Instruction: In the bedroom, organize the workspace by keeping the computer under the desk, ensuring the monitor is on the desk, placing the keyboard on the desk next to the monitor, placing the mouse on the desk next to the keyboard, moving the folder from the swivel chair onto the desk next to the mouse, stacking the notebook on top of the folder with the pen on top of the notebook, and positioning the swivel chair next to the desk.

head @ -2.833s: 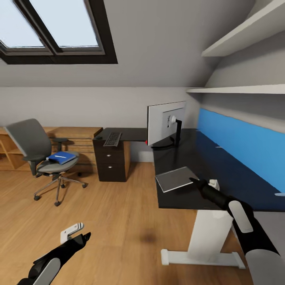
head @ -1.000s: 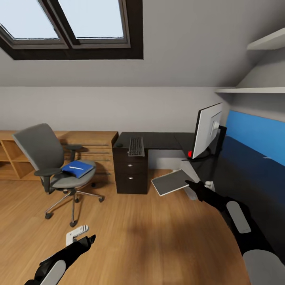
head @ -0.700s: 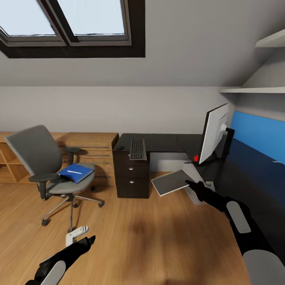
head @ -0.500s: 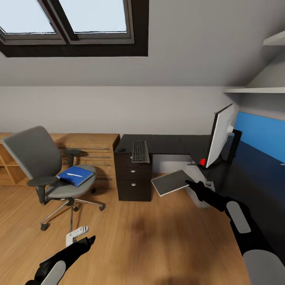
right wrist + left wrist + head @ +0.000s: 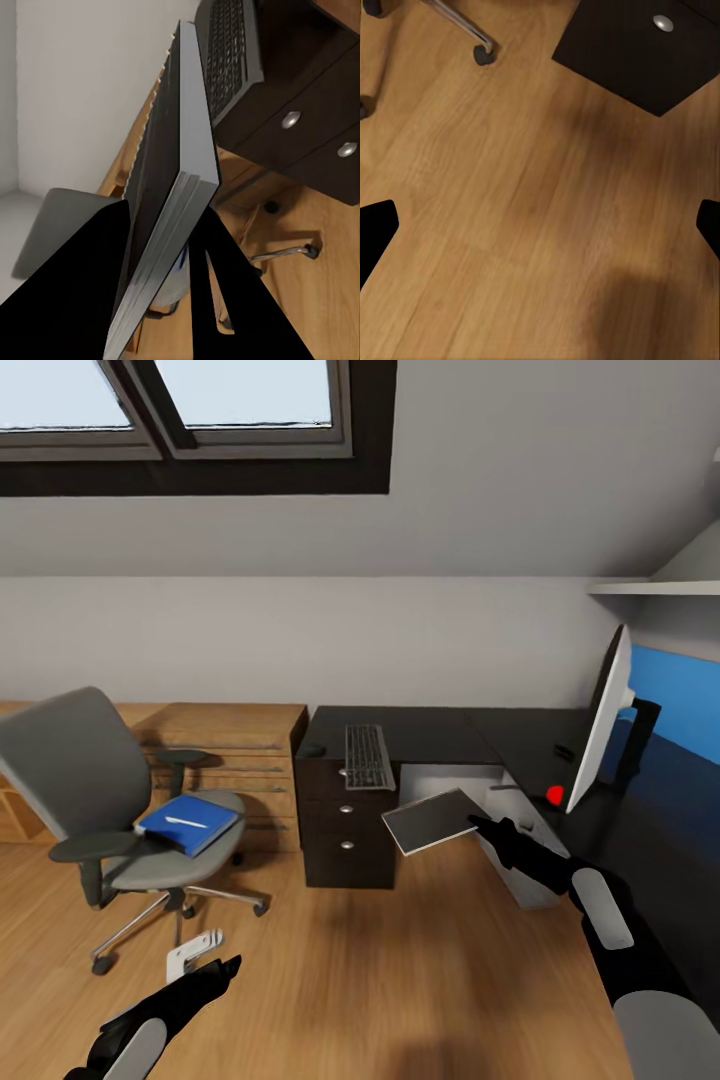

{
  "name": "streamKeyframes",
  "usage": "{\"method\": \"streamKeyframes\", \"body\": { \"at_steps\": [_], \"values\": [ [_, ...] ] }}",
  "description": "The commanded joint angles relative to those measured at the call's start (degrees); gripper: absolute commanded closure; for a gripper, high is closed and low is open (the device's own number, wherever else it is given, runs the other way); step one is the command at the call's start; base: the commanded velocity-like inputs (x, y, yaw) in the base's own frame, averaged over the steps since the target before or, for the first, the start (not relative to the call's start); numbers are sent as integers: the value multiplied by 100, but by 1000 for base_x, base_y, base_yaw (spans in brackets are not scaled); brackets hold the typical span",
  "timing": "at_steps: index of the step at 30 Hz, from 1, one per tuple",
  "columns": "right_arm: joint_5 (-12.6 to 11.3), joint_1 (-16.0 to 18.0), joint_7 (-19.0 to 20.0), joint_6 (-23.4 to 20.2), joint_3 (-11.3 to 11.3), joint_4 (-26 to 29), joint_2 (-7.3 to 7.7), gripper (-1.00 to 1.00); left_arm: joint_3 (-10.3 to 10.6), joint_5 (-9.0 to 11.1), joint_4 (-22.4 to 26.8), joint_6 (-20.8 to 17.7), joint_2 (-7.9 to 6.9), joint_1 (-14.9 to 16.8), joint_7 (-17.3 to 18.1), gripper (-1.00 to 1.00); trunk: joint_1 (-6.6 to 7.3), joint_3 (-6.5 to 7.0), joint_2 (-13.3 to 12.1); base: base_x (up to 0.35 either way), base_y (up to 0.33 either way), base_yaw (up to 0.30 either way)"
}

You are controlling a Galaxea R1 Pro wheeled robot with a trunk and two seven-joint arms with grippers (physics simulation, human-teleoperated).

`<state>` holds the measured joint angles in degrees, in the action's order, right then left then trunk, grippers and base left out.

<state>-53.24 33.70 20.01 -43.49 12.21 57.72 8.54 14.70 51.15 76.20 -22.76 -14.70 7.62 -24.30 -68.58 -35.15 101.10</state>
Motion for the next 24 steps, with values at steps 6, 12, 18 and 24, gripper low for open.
{"method": "streamKeyframes", "body": {
  "at_steps": [6, 12, 18, 24],
  "values": [
    [-8, 5, 20, -37, 10, -5, -8, 100, 35, 53, 9, 0, -6, 3, -53, -100, -3, -6, 3, 331, 10, 0],
    [-3, 5, 20, -29, 11, 1, -3, 100, 48, 54, 9, 0, -6, 4, -57, -100, -3, -6, 3, 332, 2, 0],
    [-2, 5, 20, -34, 17, 2, -2, 100, 50, 53, 9, 0, -6, 3, -57, -100, -3, -6, 3, 332, 0, 0],
    [-2, 5, 27, -19, 18, 2, -2, 100, 54, 67, -32, -7, -6, 4, -52, -100, -3, -6, 3, 309, 0, 0]
  ]
}}
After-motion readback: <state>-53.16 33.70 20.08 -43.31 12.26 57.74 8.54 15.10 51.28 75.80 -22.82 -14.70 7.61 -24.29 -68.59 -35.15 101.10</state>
